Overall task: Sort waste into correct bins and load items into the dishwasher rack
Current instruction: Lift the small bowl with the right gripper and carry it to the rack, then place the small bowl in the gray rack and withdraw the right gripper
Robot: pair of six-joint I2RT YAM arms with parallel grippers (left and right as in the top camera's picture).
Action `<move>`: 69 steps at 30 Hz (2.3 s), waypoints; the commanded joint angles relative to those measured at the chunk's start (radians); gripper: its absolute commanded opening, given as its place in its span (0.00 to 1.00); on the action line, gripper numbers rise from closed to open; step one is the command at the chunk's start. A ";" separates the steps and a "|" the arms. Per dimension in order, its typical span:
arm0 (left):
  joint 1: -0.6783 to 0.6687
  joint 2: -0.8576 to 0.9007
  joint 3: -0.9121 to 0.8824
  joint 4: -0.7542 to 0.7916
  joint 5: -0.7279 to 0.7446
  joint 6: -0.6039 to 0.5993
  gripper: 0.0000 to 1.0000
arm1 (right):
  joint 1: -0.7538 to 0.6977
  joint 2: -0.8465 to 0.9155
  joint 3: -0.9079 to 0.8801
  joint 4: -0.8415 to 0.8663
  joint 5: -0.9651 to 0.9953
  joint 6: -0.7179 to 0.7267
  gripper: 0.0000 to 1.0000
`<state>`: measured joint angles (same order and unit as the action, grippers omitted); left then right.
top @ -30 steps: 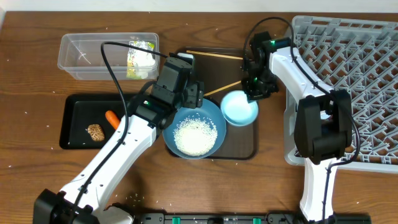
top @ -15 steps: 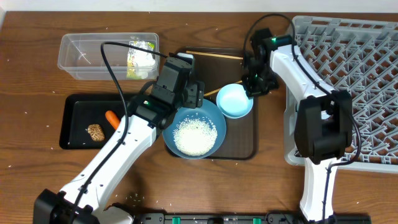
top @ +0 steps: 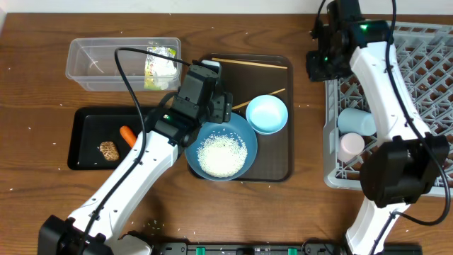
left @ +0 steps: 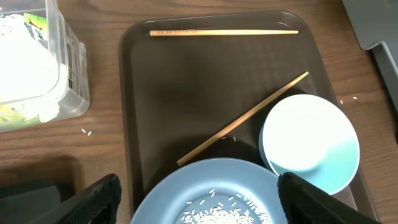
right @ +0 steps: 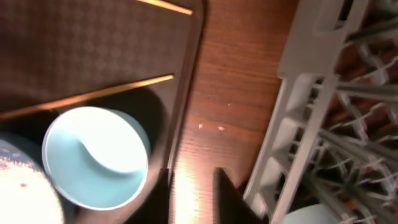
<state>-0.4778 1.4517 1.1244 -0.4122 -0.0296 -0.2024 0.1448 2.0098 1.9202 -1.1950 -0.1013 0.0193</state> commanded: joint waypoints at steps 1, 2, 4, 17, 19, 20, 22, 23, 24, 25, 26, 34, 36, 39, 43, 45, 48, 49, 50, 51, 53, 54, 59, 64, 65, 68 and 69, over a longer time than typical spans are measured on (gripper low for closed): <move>0.006 0.002 0.009 -0.003 -0.009 -0.002 0.89 | 0.034 0.046 -0.018 -0.005 -0.094 -0.028 0.42; 0.006 0.002 0.009 -0.003 -0.009 -0.002 0.90 | 0.048 0.062 -0.027 -0.002 -0.099 -0.028 0.50; 0.005 0.002 0.009 -0.003 -0.009 -0.002 0.90 | 0.071 0.092 -0.039 -0.001 -0.099 -0.027 0.56; 0.006 0.002 0.009 -0.003 -0.009 -0.002 0.91 | 0.143 0.235 -0.071 0.002 -0.113 0.014 0.36; 0.006 0.002 0.009 -0.003 -0.009 -0.001 0.91 | 0.145 0.257 -0.071 0.005 -0.114 0.018 0.32; 0.006 0.002 0.009 -0.003 -0.009 -0.002 0.91 | 0.145 0.272 -0.071 0.006 -0.113 0.018 0.30; 0.006 0.002 0.009 -0.003 -0.009 -0.002 0.91 | 0.145 0.291 -0.071 0.006 -0.114 0.018 0.15; 0.006 0.002 0.009 -0.003 -0.009 -0.002 0.91 | 0.145 0.300 -0.071 0.006 -0.114 0.023 0.06; 0.006 0.002 0.009 -0.003 -0.009 -0.002 0.91 | 0.145 0.304 -0.071 0.006 -0.114 0.029 0.01; 0.006 0.002 0.009 -0.003 -0.009 -0.001 0.91 | 0.145 0.307 -0.071 0.009 -0.114 0.034 0.01; 0.006 0.002 0.009 -0.003 -0.009 -0.001 0.91 | 0.145 0.307 -0.071 0.012 -0.114 0.036 0.01; 0.006 0.002 0.009 -0.003 -0.009 -0.001 0.91 | 0.126 0.272 -0.065 0.024 -0.114 0.055 0.01; 0.006 0.002 0.009 -0.003 -0.009 -0.002 0.91 | 0.112 0.243 -0.055 0.021 -0.114 0.055 0.01; 0.006 0.002 0.009 -0.003 -0.009 -0.002 0.91 | 0.082 0.173 -0.038 0.022 -0.111 0.055 0.01; 0.005 0.002 0.009 -0.003 -0.009 -0.002 0.91 | 0.035 0.060 -0.029 0.037 -0.043 0.075 0.01; 0.005 0.002 0.009 -0.003 -0.009 -0.002 0.91 | 0.006 0.002 -0.029 0.042 0.048 0.101 0.01; 0.005 0.002 0.009 -0.003 -0.009 -0.002 0.91 | -0.036 -0.058 -0.029 0.044 0.231 0.153 0.01; 0.006 0.002 0.009 -0.003 -0.009 -0.002 0.91 | -0.053 -0.074 -0.029 0.044 0.306 0.171 0.01; 0.005 0.002 0.009 -0.003 -0.009 -0.002 0.91 | -0.074 -0.087 -0.029 0.045 0.396 0.192 0.01; 0.005 0.002 0.009 -0.003 -0.009 -0.002 0.91 | -0.089 -0.091 -0.029 0.048 0.454 0.206 0.01; 0.005 0.002 0.009 -0.003 -0.009 -0.002 0.91 | -0.128 -0.093 -0.029 0.056 0.602 0.246 0.01; 0.005 0.002 0.009 -0.003 -0.009 -0.002 0.91 | -0.149 -0.093 -0.030 0.063 0.669 0.267 0.01; 0.005 0.005 0.009 -0.003 -0.009 -0.002 0.91 | -0.246 -0.083 -0.032 0.174 0.866 0.299 0.01; 0.006 0.014 0.009 -0.002 -0.009 -0.002 0.91 | -0.299 -0.069 -0.032 0.357 0.877 0.231 0.01; 0.006 0.017 0.009 -0.002 -0.009 -0.002 0.91 | -0.302 -0.059 -0.032 0.400 0.884 0.193 0.01; 0.005 0.025 0.009 -0.002 -0.009 -0.002 0.91 | -0.298 -0.016 -0.032 0.515 0.941 0.065 0.01; 0.005 0.028 0.009 -0.003 -0.009 -0.002 0.91 | -0.295 0.000 -0.032 0.549 0.965 0.021 0.01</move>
<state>-0.4778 1.4612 1.1244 -0.4126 -0.0299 -0.2062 -0.1600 1.9484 1.8839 -0.6846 0.7658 0.1799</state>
